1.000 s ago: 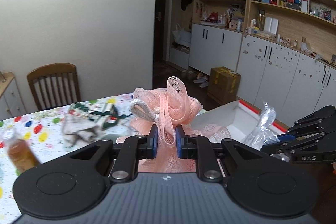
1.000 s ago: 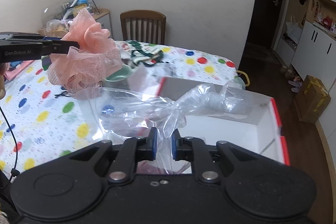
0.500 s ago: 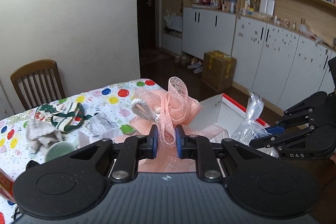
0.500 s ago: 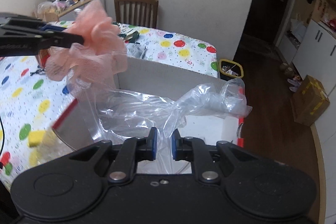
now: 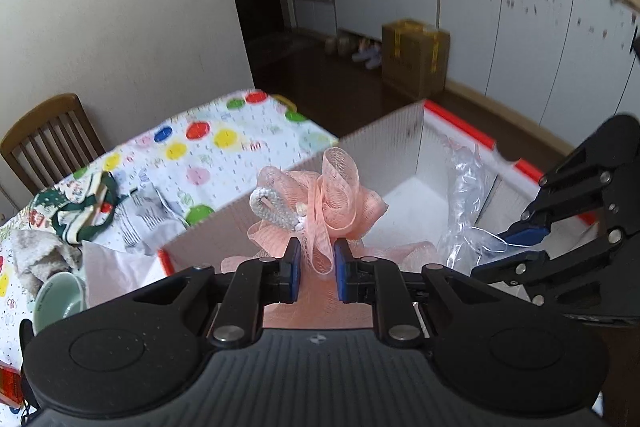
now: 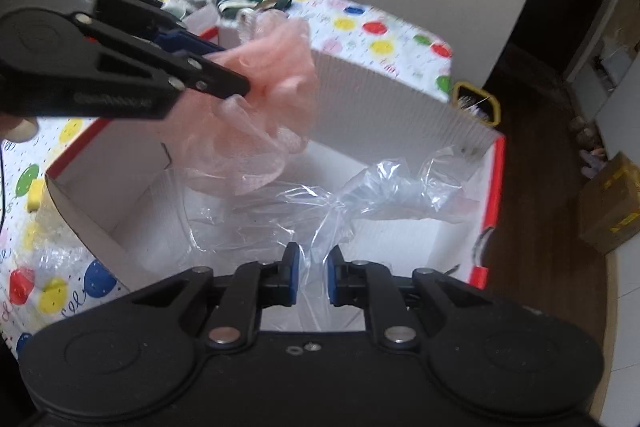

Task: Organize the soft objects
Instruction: 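Lift the bath puff with the left gripper and carry it into the red box, then open the left gripper to drop the bath puff in the box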

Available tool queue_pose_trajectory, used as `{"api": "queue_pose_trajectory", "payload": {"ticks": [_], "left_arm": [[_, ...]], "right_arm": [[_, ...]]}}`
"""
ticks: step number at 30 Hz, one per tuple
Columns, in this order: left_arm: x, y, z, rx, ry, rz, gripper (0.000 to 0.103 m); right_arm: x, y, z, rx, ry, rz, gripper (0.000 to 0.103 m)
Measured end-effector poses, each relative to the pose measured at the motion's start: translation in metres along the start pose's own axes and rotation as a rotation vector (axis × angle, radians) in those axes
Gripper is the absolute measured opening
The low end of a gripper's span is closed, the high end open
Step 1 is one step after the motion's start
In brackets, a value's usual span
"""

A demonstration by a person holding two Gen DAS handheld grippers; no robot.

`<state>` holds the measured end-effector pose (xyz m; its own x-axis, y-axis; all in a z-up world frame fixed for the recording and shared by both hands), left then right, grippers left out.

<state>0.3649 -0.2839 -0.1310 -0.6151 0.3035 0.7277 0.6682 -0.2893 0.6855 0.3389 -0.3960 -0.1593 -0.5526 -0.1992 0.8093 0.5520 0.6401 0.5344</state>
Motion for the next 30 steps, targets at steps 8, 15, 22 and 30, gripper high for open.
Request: {"api": "queue_pose_trajectory", "payload": {"ticks": [8, 15, 22, 30], "left_arm": [[-0.041, -0.013, -0.001, -0.009, 0.002, 0.100, 0.017], [-0.063, -0.022, -0.001, 0.027, -0.028, 0.165, 0.017], [-0.069, -0.024, -0.004, 0.017, -0.018, 0.181, 0.017], [-0.060, -0.020, -0.003, 0.037, 0.007, 0.160, 0.025]], "right_arm": [[-0.023, -0.005, 0.009, 0.077, 0.025, 0.061, 0.013], [-0.034, -0.009, 0.011, 0.097, 0.044, 0.098, 0.015], [-0.036, -0.010, 0.008, 0.066, 0.032, 0.101, 0.025], [-0.025, -0.006, 0.004, 0.042, 0.034, 0.064, 0.057]]}}
Point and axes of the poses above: each gripper's, at about its wrist camera, not at the fingertips, and x roughly against the way its jaws point, z to its left, y to its top, the point moved 10 cm from there along -x, roughly the way its jaws point, and after that the axes turned 11 degrees about -y, right-handed, at the moved point
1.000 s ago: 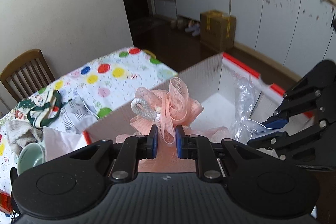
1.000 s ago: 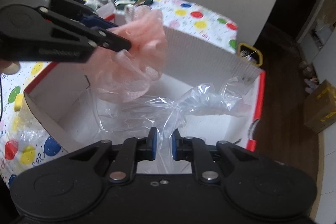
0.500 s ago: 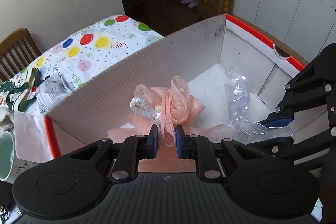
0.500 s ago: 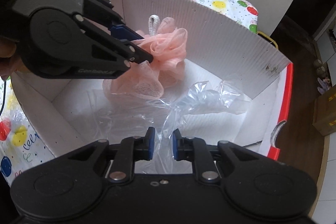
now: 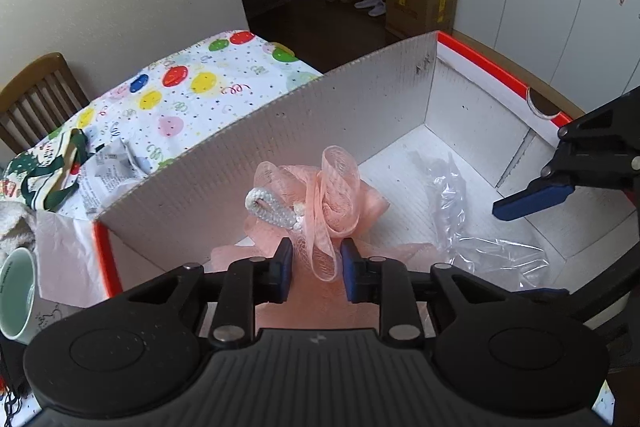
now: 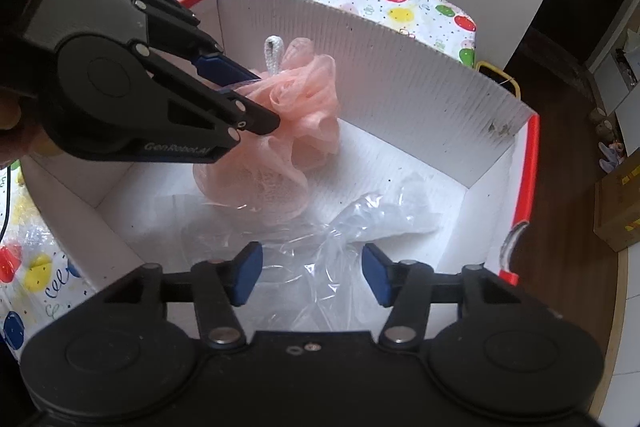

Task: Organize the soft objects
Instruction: 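Open the left gripper to drop the bath puff in the box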

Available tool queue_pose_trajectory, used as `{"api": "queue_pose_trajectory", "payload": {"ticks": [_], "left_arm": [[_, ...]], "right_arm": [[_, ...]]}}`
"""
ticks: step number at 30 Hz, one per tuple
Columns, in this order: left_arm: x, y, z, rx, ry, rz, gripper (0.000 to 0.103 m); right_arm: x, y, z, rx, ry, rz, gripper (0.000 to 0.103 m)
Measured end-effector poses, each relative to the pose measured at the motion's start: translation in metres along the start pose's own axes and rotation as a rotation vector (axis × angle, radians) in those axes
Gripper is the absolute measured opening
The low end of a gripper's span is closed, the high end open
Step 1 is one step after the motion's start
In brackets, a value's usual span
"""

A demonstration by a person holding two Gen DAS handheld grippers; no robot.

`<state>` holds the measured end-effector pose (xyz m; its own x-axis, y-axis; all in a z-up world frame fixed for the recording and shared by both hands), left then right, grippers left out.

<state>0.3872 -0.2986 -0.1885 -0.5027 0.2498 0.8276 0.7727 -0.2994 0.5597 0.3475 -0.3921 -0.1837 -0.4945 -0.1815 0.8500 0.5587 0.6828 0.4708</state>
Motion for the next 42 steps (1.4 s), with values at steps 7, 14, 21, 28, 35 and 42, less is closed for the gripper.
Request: {"api": "queue_pose_trajectory", "payload": {"ticks": [7, 14, 21, 28, 35, 42], "left_arm": [[0.017, 0.003, 0.001, 0.041, -0.023, -0.047, 0.073], [0.047, 0.009, -0.002, 0.064, -0.029, -0.127, 0.073], [0.090, 0.008, -0.003, 0.104, -0.045, -0.205, 0.073], [0.137, -0.003, 0.002, 0.145, -0.035, -0.276, 0.078], [0.176, -0.023, 0.014, 0.165, 0.015, -0.327, 0.083], [0.216, -0.051, 0.031, 0.215, 0.066, -0.385, 0.087]], "right_arm": [[0.019, 0.004, -0.004, -0.026, 0.009, -0.039, 0.072], [0.042, 0.010, -0.011, -0.084, 0.019, -0.094, 0.085], [0.075, 0.017, -0.017, -0.157, 0.032, -0.173, 0.096], [0.105, 0.026, -0.009, -0.210, 0.044, -0.236, 0.102], [0.128, 0.037, 0.015, -0.239, 0.056, -0.307, 0.102], [0.146, 0.052, 0.052, -0.254, 0.099, -0.364, 0.103]]}}
Point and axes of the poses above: each gripper's, at about its wrist camera, not at the fingertips, and x roughly against the way its jaws point, z to its left, y to its top, the point moved 10 cm from there along -x, roughly the way its jaws point, and after that the axes turned 11 degrees about -y, right-handed, at the moved point
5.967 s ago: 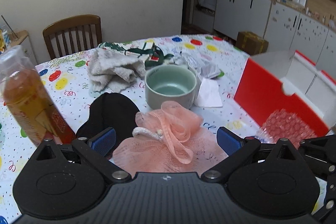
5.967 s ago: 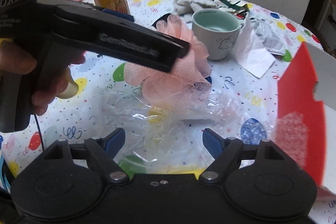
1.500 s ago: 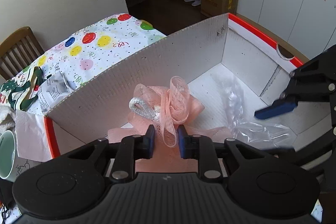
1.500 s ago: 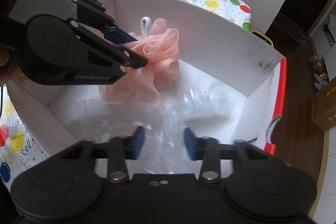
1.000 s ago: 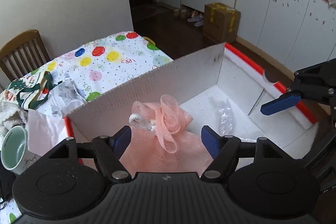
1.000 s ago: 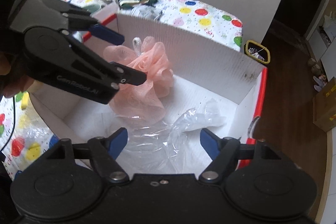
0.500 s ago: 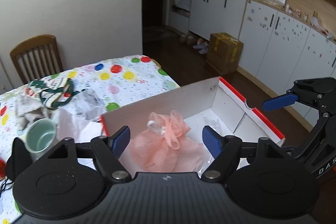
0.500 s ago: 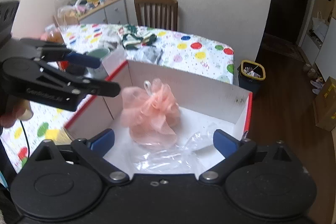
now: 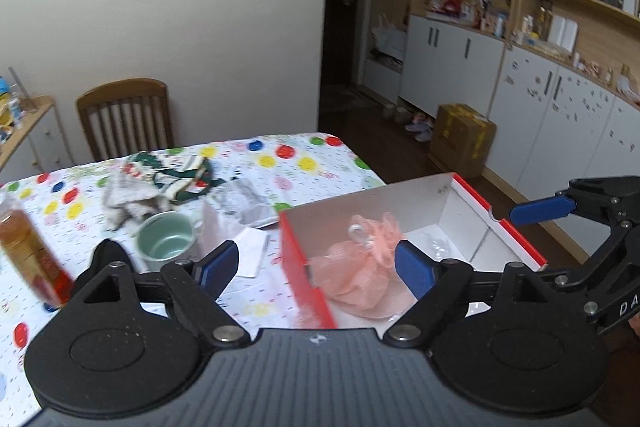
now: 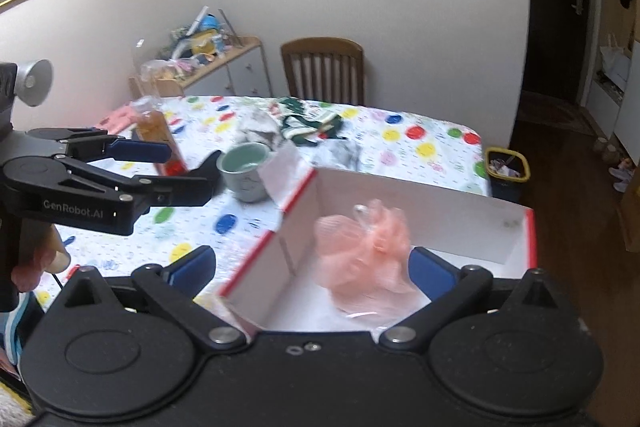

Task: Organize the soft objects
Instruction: 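Open the left gripper to drop the bath puff in the box, then reach the right gripper to the yellow sponge while the left reaches the purple scouring pad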

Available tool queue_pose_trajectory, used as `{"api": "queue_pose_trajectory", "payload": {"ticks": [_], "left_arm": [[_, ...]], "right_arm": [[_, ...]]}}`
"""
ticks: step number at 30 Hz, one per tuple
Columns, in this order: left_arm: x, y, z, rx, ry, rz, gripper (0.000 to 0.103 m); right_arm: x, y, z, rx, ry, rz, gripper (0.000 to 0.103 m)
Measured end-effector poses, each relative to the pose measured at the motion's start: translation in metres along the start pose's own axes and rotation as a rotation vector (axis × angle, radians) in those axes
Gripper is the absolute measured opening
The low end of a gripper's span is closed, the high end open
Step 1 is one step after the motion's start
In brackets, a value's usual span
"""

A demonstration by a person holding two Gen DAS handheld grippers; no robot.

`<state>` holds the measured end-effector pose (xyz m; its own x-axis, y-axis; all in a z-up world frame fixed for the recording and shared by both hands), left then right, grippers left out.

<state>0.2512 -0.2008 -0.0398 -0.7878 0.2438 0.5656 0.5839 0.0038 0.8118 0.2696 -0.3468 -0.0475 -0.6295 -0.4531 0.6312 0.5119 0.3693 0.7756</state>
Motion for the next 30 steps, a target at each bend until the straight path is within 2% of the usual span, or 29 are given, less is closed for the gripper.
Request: {"api": "queue_pose_trajectory", "payload": {"ticks": [6, 8, 11, 17, 25, 30], "left_arm": [[0.034, -0.012, 0.037, 0.078, 0.009, -0.038, 0.088], [0.044, -0.017, 0.053, 0.110, 0.011, -0.051, 0.093], [0.061, -0.023, 0.084, 0.157, 0.022, -0.073, 0.099], [0.093, -0.031, 0.147, 0.217, 0.033, -0.110, 0.102], [0.115, -0.045, 0.233, 0.242, 0.102, -0.120, 0.103], [0.126, -0.054, 0.294, 0.257, 0.206, -0.142, 0.103]], "right_arm": [[0.005, 0.003, 0.043, 0.011, 0.024, -0.017, 0.103], [0.006, 0.003, 0.058, 0.018, 0.023, -0.018, 0.103], [0.003, 0.001, 0.078, 0.013, 0.010, -0.010, 0.103], [-0.003, -0.007, 0.110, -0.057, -0.036, 0.020, 0.103], [-0.025, -0.027, 0.161, -0.119, -0.058, 0.106, 0.102], [-0.049, -0.039, 0.197, -0.139, -0.060, 0.181, 0.101]]}}
Point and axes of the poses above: each gripper's, at about its wrist camera, not at the fingertips, and x roughly against the way its jaws point, z to its left, y to its top, the point moved 10 cm from there along -x, roughly the way its jaws point, and after that the axes turned 11 degrees about -y, right-handed, at the moved point
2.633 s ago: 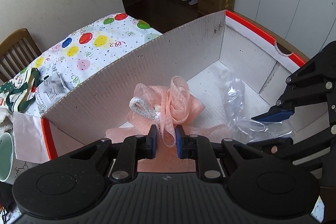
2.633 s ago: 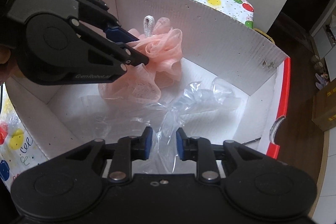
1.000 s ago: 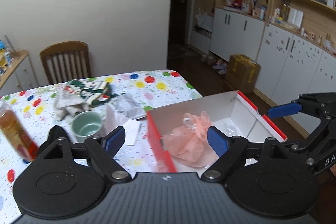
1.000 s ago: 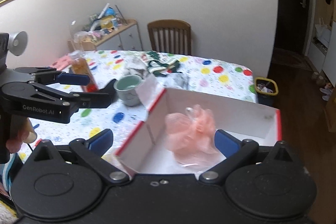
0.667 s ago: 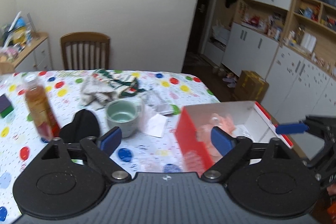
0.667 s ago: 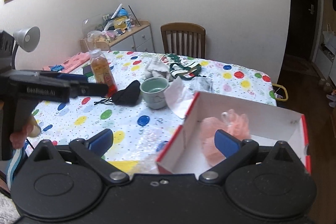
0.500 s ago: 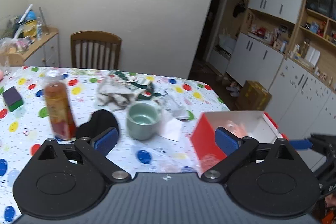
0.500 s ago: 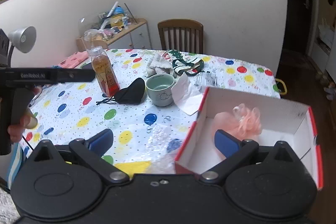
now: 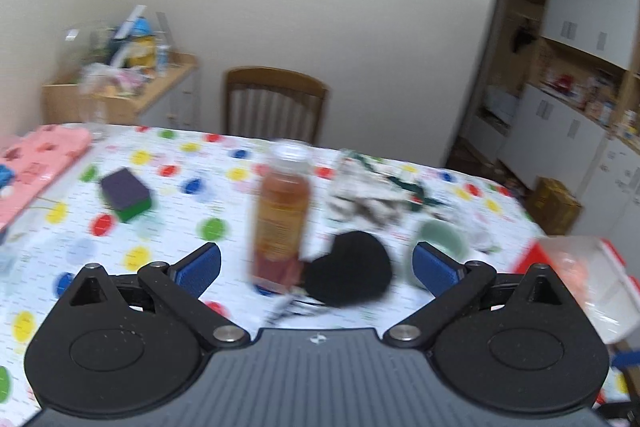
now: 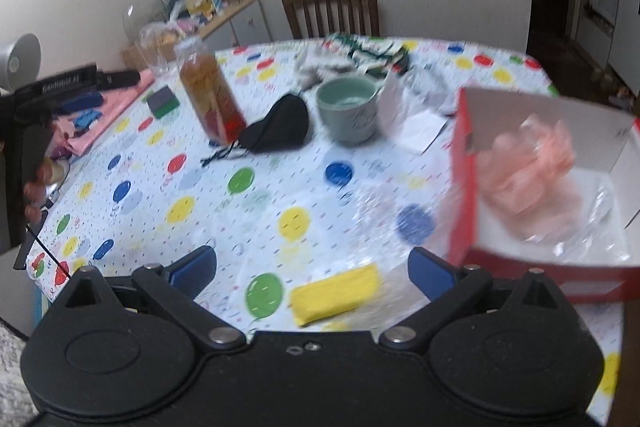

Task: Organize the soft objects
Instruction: 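Reach the right gripper to the yellow sponge while the left reaches the purple scouring pad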

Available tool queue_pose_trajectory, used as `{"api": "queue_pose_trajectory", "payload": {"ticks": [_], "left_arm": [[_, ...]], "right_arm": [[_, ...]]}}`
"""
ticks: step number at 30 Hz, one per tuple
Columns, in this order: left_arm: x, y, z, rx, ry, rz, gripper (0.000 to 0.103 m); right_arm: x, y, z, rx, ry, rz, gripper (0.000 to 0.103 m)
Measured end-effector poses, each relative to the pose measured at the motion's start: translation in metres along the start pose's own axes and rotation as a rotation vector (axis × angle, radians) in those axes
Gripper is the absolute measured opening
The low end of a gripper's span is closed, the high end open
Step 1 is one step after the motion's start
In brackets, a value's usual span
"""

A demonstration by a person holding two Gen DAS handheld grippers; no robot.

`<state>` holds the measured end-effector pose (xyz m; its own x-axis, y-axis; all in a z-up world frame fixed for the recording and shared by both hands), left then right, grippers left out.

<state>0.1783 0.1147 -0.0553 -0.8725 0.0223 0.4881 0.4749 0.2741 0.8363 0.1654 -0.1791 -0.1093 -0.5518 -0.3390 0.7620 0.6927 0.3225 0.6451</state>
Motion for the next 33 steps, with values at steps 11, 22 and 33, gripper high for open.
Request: {"api": "queue_pose_trajectory", "payload": {"ticks": [11, 22, 33], "left_arm": [[-0.023, 0.027, 0.135, 0.040, 0.252, -0.020, 0.103], [-0.068, 0.045, 0.215, 0.094, 0.371, -0.002, 0.103], [-0.135, 0.059, 0.296, 0.246, 0.496, 0.108, 0.103]], "right_arm": [[-0.051, -0.016, 0.031, -0.082, -0.070, 0.150, 0.086], [-0.099, -0.035, 0.017, -0.259, -0.169, 0.315, 0.077], [-0.117, -0.043, -0.003, -0.494, -0.235, 0.408, 0.072]]}}
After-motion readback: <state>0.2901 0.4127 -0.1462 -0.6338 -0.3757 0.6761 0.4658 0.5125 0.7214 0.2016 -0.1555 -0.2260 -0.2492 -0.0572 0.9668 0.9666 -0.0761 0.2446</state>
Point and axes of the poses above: each gripper's, at about its wrist camera, not at the fingertips, and x roughly against the way its jaws point, z to its left, y to its top, the point moved 10 cm from there along -x, roughly the way its jaws point, and after that the axes turned 11 degrees about -y, right-handed, at the moved point
